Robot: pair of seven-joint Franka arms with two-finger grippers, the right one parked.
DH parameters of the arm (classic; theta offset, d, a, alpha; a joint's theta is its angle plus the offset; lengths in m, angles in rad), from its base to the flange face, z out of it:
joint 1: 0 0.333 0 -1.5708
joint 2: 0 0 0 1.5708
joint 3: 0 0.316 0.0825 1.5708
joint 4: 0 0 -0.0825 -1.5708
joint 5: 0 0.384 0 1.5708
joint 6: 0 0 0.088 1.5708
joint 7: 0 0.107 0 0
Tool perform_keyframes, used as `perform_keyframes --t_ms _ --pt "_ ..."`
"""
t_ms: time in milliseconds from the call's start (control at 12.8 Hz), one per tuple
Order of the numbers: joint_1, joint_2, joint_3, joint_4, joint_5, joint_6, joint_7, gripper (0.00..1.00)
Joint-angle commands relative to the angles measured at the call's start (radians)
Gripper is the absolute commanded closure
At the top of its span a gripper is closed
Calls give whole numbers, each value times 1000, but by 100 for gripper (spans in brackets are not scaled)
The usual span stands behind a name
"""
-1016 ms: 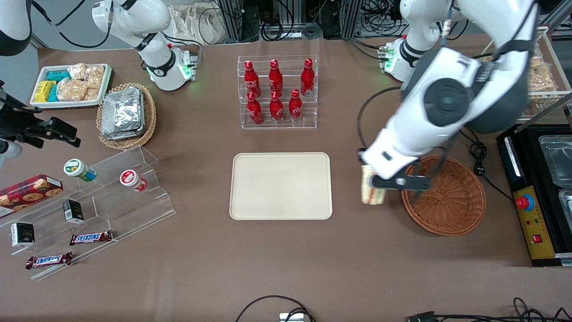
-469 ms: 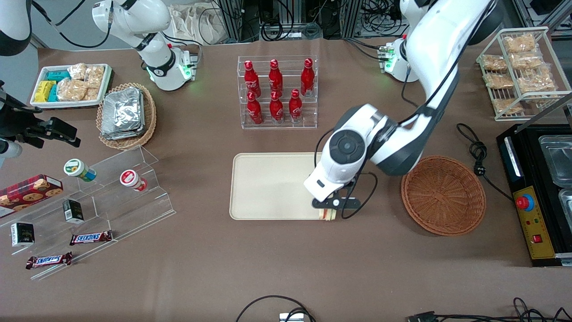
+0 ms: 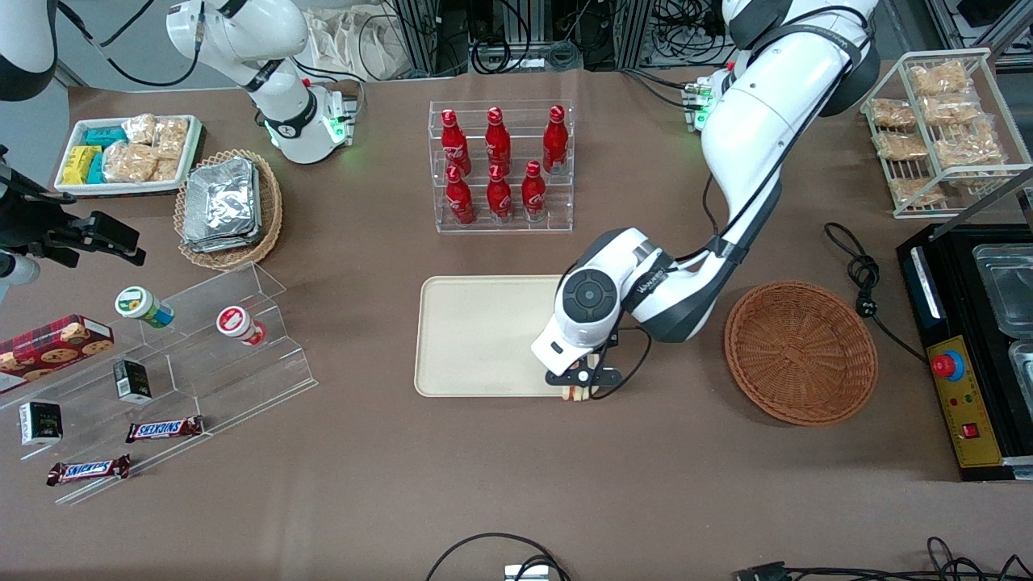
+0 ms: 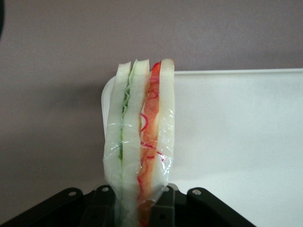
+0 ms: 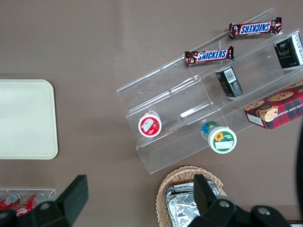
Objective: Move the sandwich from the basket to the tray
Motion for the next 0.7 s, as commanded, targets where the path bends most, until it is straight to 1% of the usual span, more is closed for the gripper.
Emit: perform_keyframes --t_ms 0,312,391,469,547,625 --pt "-11 -15 5 -41 20 -7 -26 100" --pt "-20 -6 5 -54 21 -3 -29 100" --pt "-22 -4 5 -54 21 -1 -43 76" --pt "-22 3 5 -54 26 2 -55 48" --pt "-23 6 6 -55 27 12 -58 0" --pt "-26 6 6 -58 27 25 -57 0"
